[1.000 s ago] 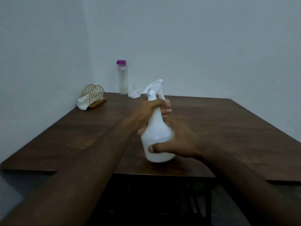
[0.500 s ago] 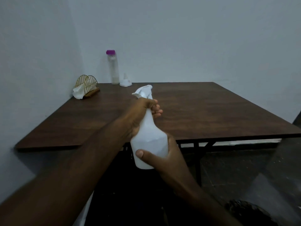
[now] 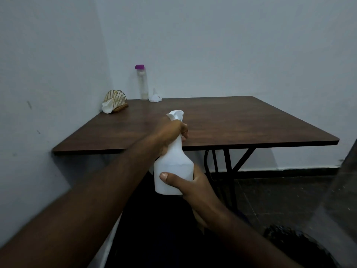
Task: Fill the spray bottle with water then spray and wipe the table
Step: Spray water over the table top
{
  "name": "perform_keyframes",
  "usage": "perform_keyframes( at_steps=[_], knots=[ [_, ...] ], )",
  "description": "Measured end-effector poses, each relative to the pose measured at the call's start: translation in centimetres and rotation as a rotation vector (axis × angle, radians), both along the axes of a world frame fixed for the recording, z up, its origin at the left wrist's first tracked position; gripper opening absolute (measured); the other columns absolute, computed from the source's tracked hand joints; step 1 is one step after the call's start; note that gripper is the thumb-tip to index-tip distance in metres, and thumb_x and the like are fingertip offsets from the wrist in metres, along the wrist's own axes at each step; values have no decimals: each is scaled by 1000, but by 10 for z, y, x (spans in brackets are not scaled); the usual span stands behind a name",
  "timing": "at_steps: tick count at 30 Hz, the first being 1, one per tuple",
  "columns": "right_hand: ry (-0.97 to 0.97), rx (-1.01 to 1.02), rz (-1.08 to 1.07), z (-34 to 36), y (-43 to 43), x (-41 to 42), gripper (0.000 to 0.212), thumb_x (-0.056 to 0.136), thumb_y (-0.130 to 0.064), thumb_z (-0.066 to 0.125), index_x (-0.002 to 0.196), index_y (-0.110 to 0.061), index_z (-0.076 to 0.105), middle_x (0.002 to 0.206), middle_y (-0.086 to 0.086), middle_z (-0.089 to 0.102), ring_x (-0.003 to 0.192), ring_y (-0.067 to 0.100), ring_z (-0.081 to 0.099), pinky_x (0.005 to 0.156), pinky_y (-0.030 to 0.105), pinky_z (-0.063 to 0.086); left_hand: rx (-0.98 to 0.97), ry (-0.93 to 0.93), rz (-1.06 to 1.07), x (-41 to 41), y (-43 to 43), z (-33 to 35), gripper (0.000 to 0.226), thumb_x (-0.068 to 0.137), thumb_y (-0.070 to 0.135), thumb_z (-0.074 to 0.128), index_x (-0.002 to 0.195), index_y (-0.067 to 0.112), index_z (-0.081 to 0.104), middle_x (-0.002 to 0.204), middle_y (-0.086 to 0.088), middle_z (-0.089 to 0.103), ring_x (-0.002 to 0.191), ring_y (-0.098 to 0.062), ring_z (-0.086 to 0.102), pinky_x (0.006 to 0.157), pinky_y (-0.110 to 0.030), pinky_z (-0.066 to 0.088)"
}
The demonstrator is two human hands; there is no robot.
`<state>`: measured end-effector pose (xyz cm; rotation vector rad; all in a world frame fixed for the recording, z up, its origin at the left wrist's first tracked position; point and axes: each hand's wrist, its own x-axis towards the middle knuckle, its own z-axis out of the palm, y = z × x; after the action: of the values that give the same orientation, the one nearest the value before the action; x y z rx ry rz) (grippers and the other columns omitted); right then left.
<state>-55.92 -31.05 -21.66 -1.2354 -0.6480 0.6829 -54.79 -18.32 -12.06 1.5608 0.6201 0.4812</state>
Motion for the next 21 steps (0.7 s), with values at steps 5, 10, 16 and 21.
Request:
perform_keyframes(
  at_steps=[5,10,16,21],
  knots=[
    [39,6,-54,-9,-7,-7,58,60,-34,89,112,-19,69,106,6,76,97,24,73,89,52,57,24,-4,3,3,-14,-4,43,76,6,65,118,0,55,76,-11,59,73,-20,60,71,-32,52],
    [56,-28,-60,-13,-10,-10,59,60,-35,88,113,-17,70,104,6,76,96,24,74,89,52,57,83,22,12,4,-15,-15,49,84,14,70,129,11,50,71,-7,60,66,-18,58,65,-32,51],
    [81,-40,-35,-14,-9,-14,39,74,-22,85,110,-19,70,102,6,77,94,25,74,88,53,58,159,69,35,6,-11,-19,44,87,7,60,130,14,55,101,-12,70,68,-18,59,83,-38,55],
    [83,-34,-29,-15,-10,-16,49,70,-28,86,114,-17,70,105,6,76,97,26,73,90,52,57,63,32,-31,4,-11,-20,44,89,5,61,131,12,52,79,-3,64,69,-16,59,50,-21,54]
  ],
)
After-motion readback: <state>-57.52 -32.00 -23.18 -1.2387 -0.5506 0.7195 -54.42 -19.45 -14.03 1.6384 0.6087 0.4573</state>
